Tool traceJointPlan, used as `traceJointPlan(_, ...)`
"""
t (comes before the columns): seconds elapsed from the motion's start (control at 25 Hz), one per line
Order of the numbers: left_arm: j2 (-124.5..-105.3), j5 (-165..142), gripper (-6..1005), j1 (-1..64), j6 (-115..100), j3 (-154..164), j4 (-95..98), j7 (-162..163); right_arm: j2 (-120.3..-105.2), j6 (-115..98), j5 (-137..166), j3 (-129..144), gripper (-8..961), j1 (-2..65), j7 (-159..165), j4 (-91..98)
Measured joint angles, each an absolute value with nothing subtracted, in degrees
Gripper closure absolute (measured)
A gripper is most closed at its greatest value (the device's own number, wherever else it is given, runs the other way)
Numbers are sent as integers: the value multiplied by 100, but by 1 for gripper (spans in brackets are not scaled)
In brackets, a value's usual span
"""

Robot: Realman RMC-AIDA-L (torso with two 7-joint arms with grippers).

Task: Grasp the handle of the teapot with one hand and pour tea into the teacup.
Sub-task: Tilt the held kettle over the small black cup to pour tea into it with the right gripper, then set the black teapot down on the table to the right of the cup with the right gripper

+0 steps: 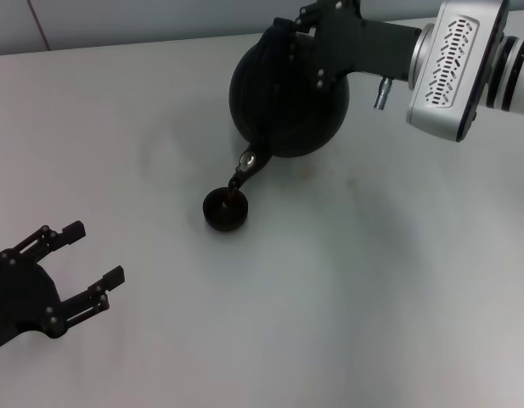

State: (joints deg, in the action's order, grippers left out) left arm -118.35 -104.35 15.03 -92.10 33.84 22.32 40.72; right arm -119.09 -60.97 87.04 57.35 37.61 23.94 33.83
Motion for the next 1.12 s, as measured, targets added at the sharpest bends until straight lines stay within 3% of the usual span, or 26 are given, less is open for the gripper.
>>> traceJointPlan(0.72,-11838,-10432,193,1500,-9201,3349,2170,4071,-11917,-6117,8744,5738,845,3738,3471,3468)
traceJointPlan(1.12,-11823,-10432,194,1485,-9227,3311,2171,4069,-11910,-6119,8245,5657,840,3196,4611,3539)
